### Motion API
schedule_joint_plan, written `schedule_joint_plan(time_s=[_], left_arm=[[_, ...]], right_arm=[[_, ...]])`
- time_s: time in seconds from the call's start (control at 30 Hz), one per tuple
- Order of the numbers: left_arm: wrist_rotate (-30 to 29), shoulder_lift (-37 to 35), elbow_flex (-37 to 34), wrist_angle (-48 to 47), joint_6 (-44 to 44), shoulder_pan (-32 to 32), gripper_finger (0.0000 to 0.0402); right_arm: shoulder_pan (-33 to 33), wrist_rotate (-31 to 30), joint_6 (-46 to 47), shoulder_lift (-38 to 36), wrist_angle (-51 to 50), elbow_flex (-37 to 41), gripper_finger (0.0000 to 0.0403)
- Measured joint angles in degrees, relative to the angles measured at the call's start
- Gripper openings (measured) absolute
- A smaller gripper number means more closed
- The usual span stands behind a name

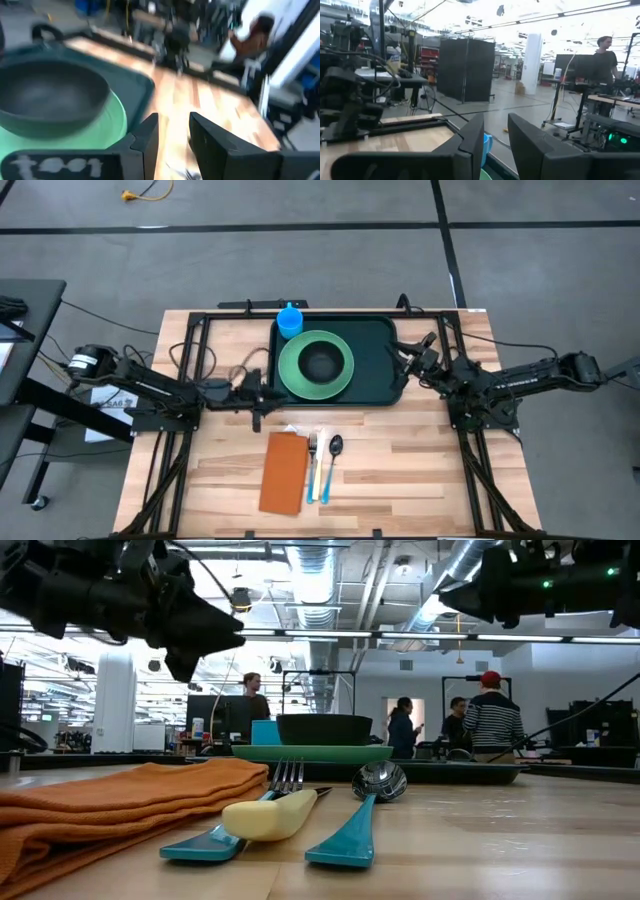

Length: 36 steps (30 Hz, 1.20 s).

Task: Set up tray
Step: Put the orange table napkin to the right side of the light green plate on the black serving tray

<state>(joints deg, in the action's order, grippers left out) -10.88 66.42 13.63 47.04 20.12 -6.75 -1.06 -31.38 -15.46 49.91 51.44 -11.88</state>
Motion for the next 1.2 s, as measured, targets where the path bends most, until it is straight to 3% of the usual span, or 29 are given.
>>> schedule_joint_plan(time_s=[0.27,0.47,0.6,0.83,1.2], left_arm=[[-0.37,6.81,17.09,-31.02,3.44,-9.08,0.0098],[1.64,11.13,35.41,-64.91,12.71,-16.39,0.0098],[1.5,15.06,45.88,-79.66,18.23,-21.49,0.0098],[1.43,23.06,54.01,-86.98,19.95,-27.43,0.0098],[8.69,31.69,54.83,-79.57,23.57,-29.83,0.0098]], right_arm=[[1.91,0.01,0.0,-0.1,-4.67,0.0,0.0083],[4.11,0.03,0.0,-0.02,-6.6,0.0,0.0083],[5.1,0.02,0.06,-0.02,-8.12,0.0,0.0083],[5.55,0.02,1.92,0.0,-10.34,-0.02,0.0083],[5.42,0.02,1.7,0.0,-10.3,-0.02,0.0083]])
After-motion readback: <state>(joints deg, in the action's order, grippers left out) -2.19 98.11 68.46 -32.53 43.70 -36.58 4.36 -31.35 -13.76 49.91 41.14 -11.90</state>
